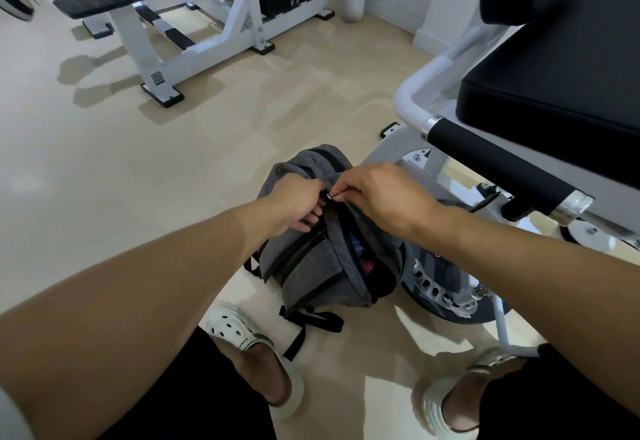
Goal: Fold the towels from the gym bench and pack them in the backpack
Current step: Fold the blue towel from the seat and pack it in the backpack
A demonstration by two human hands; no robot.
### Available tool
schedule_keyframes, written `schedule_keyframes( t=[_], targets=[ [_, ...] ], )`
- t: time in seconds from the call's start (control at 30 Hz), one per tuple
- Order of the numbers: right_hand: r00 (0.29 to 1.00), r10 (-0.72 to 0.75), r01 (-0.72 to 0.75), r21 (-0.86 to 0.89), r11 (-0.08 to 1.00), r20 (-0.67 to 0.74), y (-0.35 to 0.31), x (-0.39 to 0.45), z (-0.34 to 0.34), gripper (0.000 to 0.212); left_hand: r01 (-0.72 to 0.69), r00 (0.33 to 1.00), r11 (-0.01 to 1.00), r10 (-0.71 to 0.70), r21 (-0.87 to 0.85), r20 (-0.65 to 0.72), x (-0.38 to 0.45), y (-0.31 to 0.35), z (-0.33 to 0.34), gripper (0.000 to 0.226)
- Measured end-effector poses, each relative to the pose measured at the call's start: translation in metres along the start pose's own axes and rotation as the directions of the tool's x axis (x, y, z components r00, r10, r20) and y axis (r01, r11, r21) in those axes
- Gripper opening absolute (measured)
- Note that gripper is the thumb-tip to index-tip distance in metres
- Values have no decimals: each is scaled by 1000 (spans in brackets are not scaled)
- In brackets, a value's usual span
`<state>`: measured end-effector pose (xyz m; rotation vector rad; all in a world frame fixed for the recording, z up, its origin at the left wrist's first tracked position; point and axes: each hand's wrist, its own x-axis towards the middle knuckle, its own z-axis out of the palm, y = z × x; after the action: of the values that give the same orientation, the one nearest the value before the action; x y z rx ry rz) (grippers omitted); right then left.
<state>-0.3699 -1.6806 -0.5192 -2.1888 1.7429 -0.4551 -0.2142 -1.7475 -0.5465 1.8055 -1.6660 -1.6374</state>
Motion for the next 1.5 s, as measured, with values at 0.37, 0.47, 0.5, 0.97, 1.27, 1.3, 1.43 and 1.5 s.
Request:
schedule_keyframes(
  t=[0.37,0.47,0.5,0.97,1.27,1.3,1.43,1.5],
  targets=[
    [985,2,7,-50,999,172,2,3,0,17,23,968,977,-74,-210,-239,25,1,-27,27],
    [970,-16,30,-53,998,241,2,-1,3,15,26,952,966,-102,-256,-289,30,-2,-40,24],
    [962,-27,44,-54,998,273,2,-4,5,16,25,942,963,-112,-267,-316,33,-4,-47,25],
    [994,15,-17,18,1000,107,16,-5,23,17,105,976,962,-149,253,160,-8,-12,-1,55],
    [936,59,-22,-110,994,346,25,-14,36,19,22,998,999,-21,27,-56,9,-15,4,21],
    [927,56,-7,-131,991,370,25,-15,40,20,21,998,999,-19,32,-64,9,-14,3,21],
    [885,91,0,-196,981,456,31,-20,64,22,-2,998,996,8,91,-60,11,-13,2,24],
    [872,113,-17,-202,979,477,34,-20,68,24,-16,999,993,21,119,-44,10,-11,2,26]
  ],
)
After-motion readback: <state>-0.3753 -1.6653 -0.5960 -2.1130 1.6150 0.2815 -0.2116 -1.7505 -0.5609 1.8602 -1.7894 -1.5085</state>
